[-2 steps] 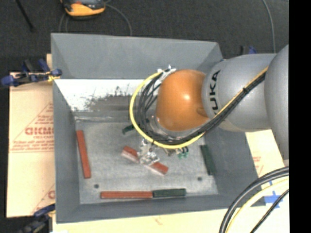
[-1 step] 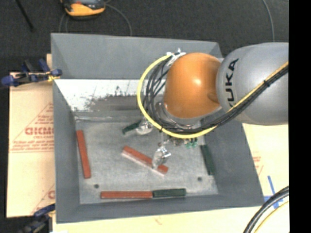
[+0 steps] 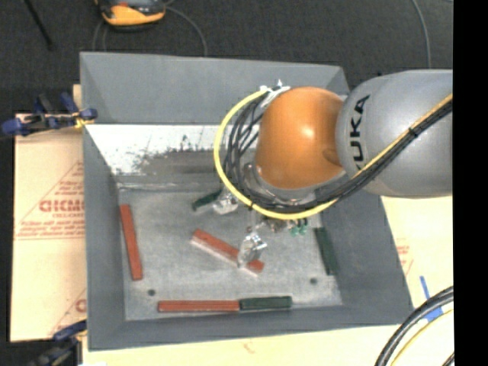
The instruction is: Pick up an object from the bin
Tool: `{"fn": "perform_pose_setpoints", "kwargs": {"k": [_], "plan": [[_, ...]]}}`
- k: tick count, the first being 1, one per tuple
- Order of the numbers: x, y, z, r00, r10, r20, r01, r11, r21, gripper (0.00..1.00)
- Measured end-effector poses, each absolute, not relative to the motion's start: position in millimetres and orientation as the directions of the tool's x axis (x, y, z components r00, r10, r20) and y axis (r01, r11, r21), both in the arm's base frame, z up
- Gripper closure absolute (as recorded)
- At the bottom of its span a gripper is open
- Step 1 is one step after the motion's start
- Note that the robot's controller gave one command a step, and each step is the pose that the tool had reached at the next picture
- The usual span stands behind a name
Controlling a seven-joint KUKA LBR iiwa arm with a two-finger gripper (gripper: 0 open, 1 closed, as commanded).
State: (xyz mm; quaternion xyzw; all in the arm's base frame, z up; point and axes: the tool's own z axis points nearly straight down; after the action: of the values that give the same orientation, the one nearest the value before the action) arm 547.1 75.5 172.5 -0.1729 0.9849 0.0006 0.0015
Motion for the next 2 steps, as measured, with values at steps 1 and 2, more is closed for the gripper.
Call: {"fn": "perform_pose_setpoints", "kwargs": {"k": [1, 2], "plan": [[556.1, 61.7, 84.0, -0.914, -0.404, -0.024, -0.404, 0.915, -0.002, 1.0], [554.0, 57.2, 79.0, -0.915, -0.402, -0.02, -0.402, 0.916, -0.007, 0.0]]}}
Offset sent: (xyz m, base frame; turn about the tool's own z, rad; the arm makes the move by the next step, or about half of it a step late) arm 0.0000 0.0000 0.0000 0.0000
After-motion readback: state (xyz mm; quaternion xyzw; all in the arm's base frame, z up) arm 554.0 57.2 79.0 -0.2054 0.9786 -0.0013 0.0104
